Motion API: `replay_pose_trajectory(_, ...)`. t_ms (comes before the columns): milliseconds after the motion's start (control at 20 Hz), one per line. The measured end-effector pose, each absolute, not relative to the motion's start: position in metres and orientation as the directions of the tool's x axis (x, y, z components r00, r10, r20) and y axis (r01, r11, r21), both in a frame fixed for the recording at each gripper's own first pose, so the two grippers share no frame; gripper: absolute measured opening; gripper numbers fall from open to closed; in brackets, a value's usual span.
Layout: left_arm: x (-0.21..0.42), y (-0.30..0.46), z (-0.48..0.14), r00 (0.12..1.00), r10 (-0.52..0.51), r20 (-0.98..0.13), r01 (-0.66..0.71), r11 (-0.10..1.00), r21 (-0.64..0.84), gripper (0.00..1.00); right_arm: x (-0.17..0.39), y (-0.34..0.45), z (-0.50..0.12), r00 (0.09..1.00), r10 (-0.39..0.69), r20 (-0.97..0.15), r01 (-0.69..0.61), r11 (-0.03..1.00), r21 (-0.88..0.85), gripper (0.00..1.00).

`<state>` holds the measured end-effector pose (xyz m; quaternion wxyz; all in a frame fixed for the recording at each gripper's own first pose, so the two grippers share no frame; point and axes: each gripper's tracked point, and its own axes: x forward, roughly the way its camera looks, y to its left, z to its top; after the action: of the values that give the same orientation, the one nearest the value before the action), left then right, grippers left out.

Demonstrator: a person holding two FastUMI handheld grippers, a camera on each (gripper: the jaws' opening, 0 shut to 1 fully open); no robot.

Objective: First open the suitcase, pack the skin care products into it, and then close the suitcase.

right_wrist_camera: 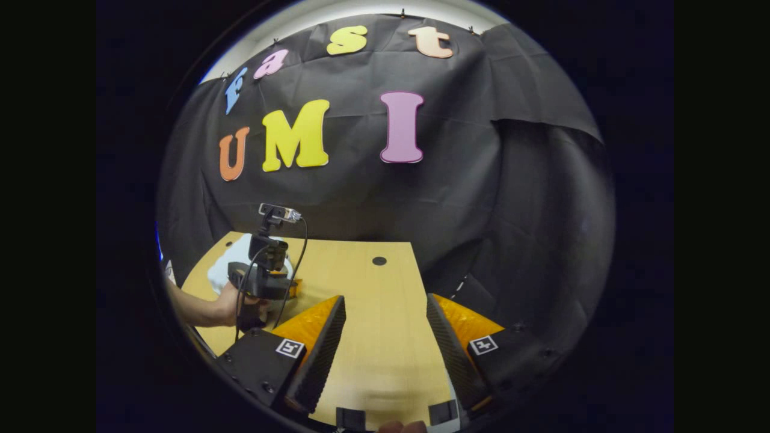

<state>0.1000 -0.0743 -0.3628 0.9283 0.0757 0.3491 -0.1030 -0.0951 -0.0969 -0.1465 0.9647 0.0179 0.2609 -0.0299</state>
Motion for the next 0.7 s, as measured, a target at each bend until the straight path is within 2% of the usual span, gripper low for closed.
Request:
replay_pose_trajectory(50, 0.094, -0.077, -0.354, 0.747, -0.153, -0.647, 0.233, 0.972, 0.038, 0.73, -0.089, -0.094, -0.147, 0.866, -0.045, -0.497, 0.063, 0.998, 0.020, 0.79)
replay_pose_trajectory(150, 0.084, -0.087, -0.316, 0.786, -0.205, -0.583, 0.224, 0.974, -0.039, 0.81, -0.072, -0.084, -0.136, 0.888, -0.027, -0.460, 0.050, 0.998, 0.037, 0.81)
replay_pose_trajectory(400, 0.070, -0.065, -0.159, 0.934, -0.189, -0.304, 0.174, 0.982, -0.078, 0.89, -0.016, -0.045, -0.079, 0.959, 0.011, -0.283, 0.005, 0.998, 0.057, 0.81)
replay_pose_trajectory(550, 0.047, -0.043, -0.093, 0.969, -0.139, -0.202, 0.125, 0.989, -0.082, 0.89, 0.004, -0.020, -0.045, 0.982, 0.012, -0.190, -0.001, 0.998, 0.056, 0.81)
replay_pose_trajectory(700, 0.029, -0.015, -0.059, 0.984, -0.086, -0.158, 0.081, 0.996, -0.035, 0.90, 0.008, 0.007, -0.032, 0.986, 0.038, -0.165, -0.027, 0.997, 0.069, 0.81)
